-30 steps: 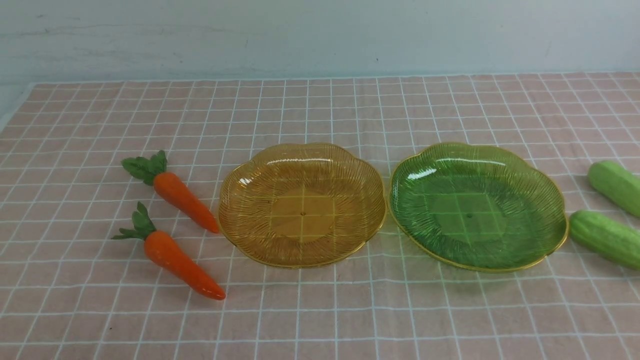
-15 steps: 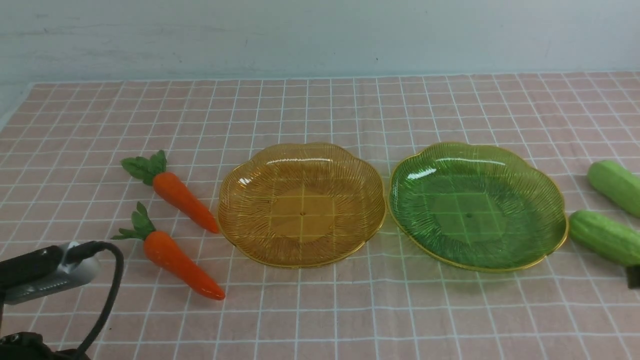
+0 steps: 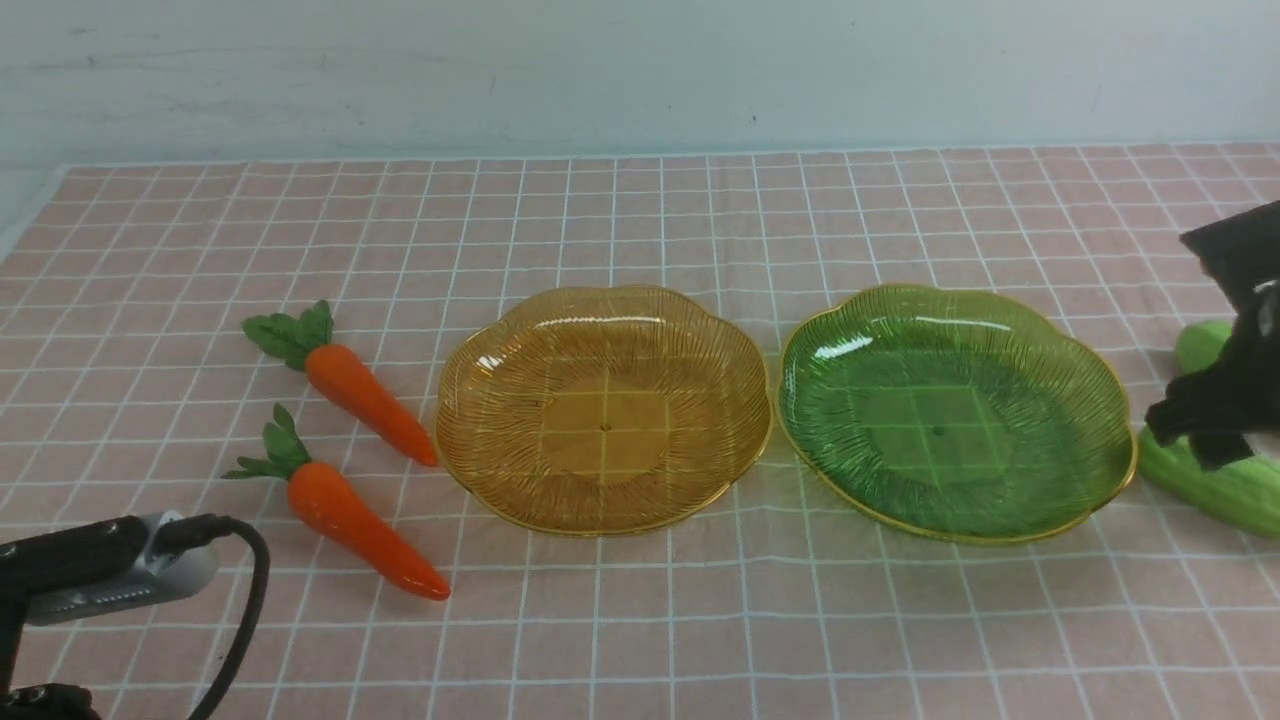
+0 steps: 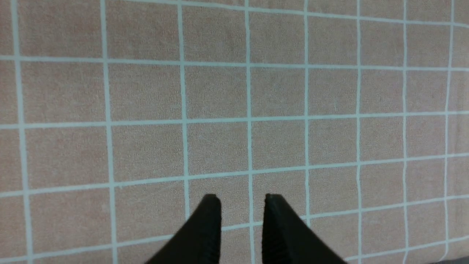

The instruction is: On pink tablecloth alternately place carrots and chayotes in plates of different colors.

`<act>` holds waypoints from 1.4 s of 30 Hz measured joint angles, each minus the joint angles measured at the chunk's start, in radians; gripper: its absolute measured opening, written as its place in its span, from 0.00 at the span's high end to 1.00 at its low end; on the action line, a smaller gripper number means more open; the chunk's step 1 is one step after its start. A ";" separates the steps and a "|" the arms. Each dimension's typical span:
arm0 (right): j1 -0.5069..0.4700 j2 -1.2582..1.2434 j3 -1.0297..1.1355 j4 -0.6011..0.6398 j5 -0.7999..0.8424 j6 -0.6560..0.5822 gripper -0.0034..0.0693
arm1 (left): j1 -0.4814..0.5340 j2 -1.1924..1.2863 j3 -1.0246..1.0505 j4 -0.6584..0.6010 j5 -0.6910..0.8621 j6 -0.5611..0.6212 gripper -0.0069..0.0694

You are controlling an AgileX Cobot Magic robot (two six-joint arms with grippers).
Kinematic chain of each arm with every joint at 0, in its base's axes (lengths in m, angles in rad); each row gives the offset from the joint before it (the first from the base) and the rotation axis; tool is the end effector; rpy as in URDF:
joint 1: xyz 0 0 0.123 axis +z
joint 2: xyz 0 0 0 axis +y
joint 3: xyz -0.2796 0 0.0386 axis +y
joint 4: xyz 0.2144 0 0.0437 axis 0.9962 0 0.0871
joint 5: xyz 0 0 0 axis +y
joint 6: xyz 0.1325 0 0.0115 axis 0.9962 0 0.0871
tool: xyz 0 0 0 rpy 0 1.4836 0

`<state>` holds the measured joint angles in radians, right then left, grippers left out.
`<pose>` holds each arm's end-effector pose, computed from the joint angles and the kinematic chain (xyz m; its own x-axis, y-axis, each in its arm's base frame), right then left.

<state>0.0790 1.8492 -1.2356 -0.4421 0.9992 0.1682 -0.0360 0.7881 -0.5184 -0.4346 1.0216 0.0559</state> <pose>0.3285 -0.0220 0.1699 -0.9859 -0.1552 -0.0621 -0.1223 0.9231 -0.3647 0.0962 -0.0513 0.2196 -0.9330 -0.1353 -0.3335 0.0084 0.9182 -0.3960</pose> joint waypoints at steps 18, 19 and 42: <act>0.000 0.158 -0.069 -0.100 0.055 -0.008 0.38 | 0.000 0.000 0.000 -0.001 0.019 -0.001 0.70; 0.000 0.158 -0.069 -0.098 0.055 -0.013 0.40 | 0.000 0.000 0.000 -0.001 0.019 -0.001 0.70; 0.086 0.135 -0.371 0.590 0.181 -0.168 0.40 | 0.000 0.000 0.000 -0.001 0.019 -0.003 0.70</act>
<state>0.1650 1.9842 -1.6068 0.1482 1.1805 0.0000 -0.0360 0.7881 -0.5184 -0.4355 1.0405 0.0528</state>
